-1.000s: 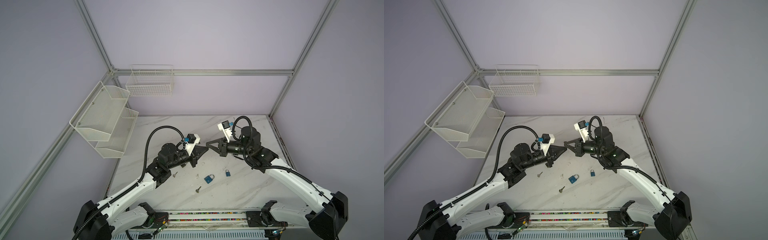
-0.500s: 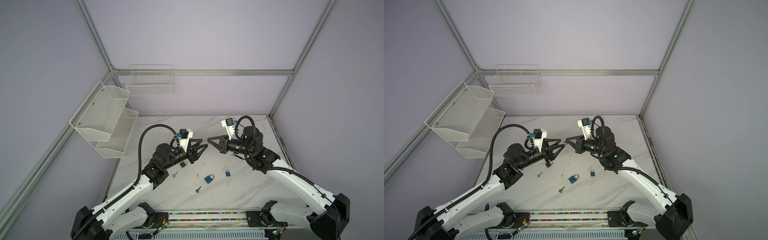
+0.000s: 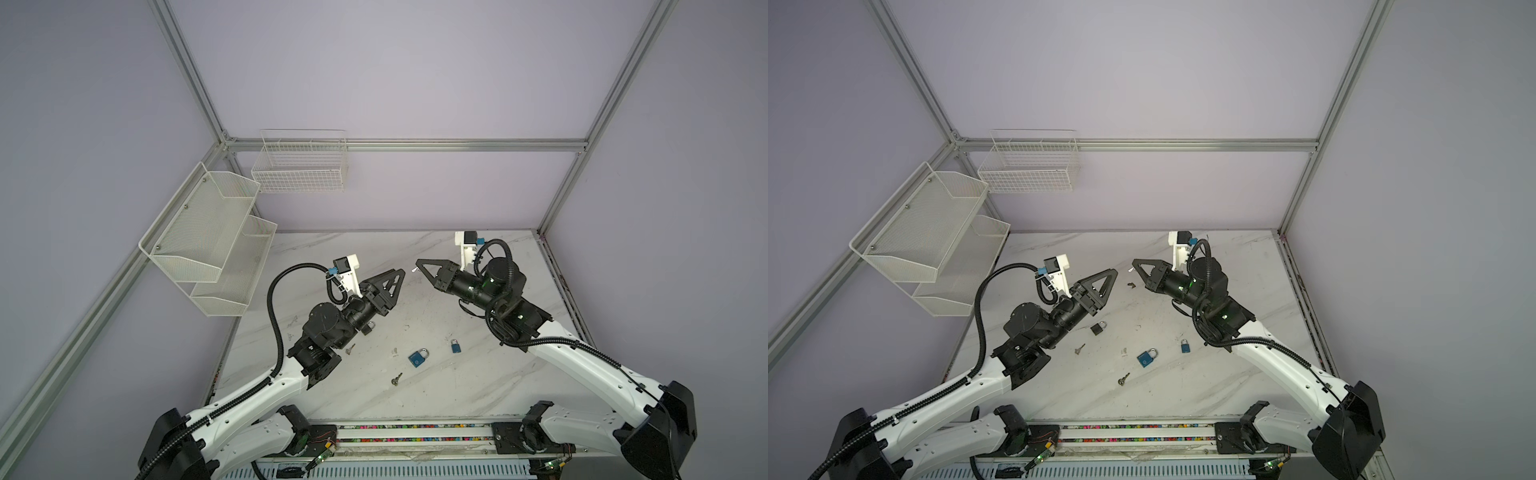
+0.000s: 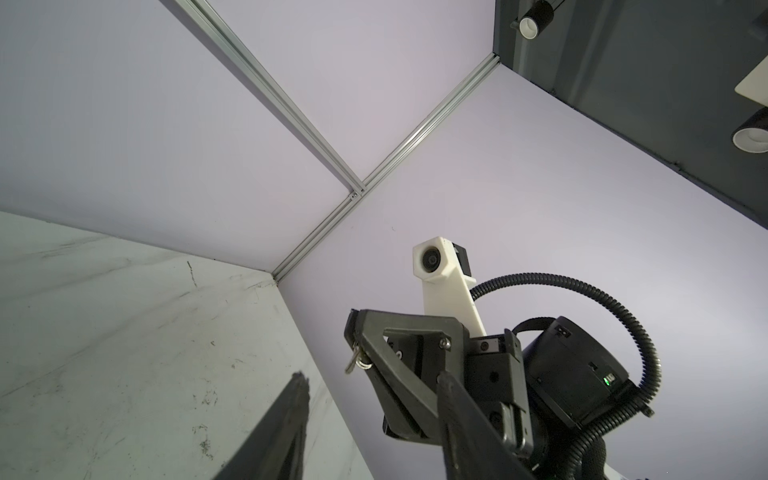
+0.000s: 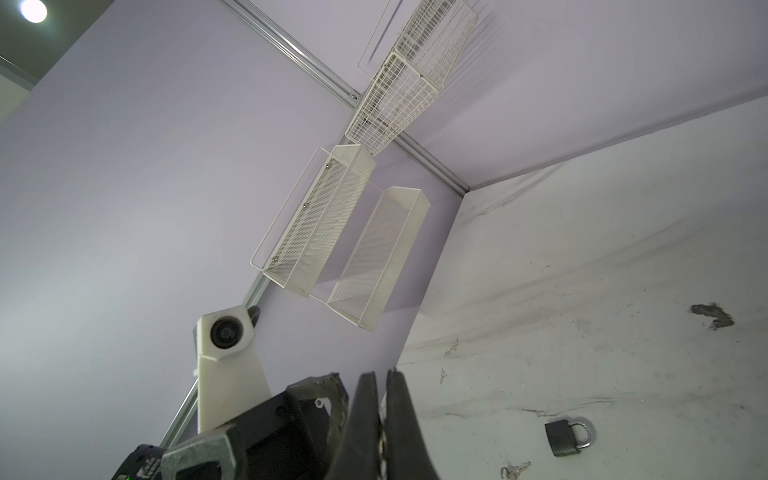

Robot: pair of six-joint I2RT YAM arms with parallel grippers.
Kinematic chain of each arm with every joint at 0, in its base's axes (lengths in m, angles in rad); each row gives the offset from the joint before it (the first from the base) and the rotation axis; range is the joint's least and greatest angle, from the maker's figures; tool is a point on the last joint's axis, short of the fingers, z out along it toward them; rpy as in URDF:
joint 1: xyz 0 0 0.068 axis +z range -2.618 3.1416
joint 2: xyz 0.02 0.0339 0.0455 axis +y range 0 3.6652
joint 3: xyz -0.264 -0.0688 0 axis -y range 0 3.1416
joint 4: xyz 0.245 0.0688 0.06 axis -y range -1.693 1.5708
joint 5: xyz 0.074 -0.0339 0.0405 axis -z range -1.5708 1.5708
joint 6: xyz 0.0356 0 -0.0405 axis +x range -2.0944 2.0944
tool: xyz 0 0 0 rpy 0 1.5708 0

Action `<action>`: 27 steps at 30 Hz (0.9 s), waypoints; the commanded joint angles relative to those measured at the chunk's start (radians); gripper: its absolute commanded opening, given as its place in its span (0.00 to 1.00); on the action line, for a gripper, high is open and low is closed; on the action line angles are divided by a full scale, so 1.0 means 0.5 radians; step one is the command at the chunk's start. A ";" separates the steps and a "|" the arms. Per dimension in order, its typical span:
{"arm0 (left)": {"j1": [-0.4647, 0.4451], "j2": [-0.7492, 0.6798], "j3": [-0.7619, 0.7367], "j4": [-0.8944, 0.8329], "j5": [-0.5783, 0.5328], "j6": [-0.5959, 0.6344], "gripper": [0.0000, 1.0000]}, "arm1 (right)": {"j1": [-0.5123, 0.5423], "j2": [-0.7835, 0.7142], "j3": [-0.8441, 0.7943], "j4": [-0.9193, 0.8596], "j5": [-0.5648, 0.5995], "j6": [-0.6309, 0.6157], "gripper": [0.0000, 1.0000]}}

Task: Unlock with the key
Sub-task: 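Raise the key with the left gripper while the right gripper draws back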

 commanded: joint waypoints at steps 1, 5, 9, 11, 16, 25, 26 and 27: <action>-0.030 0.072 0.040 0.307 -0.088 -0.104 0.48 | 0.031 -0.027 0.047 0.155 0.098 0.162 0.00; -0.074 0.138 0.102 0.341 -0.092 -0.113 0.44 | 0.067 -0.021 0.065 0.154 0.116 0.169 0.00; -0.103 0.161 0.108 0.373 -0.129 -0.107 0.39 | 0.072 -0.009 0.035 0.248 0.079 0.223 0.00; -0.105 0.167 0.107 0.391 -0.160 -0.105 0.36 | 0.078 0.007 0.029 0.274 0.058 0.238 0.00; -0.111 0.194 0.089 0.485 -0.217 -0.111 0.33 | 0.079 0.016 -0.012 0.310 0.052 0.270 0.00; -0.113 0.271 0.098 0.631 -0.238 -0.173 0.28 | 0.084 0.077 -0.021 0.344 0.024 0.275 0.00; -0.111 0.271 0.100 0.631 -0.236 -0.173 0.28 | 0.087 0.079 -0.024 0.344 0.034 0.266 0.00; -0.113 0.274 0.105 0.629 -0.229 -0.170 0.27 | 0.085 0.083 -0.032 0.351 0.035 0.263 0.00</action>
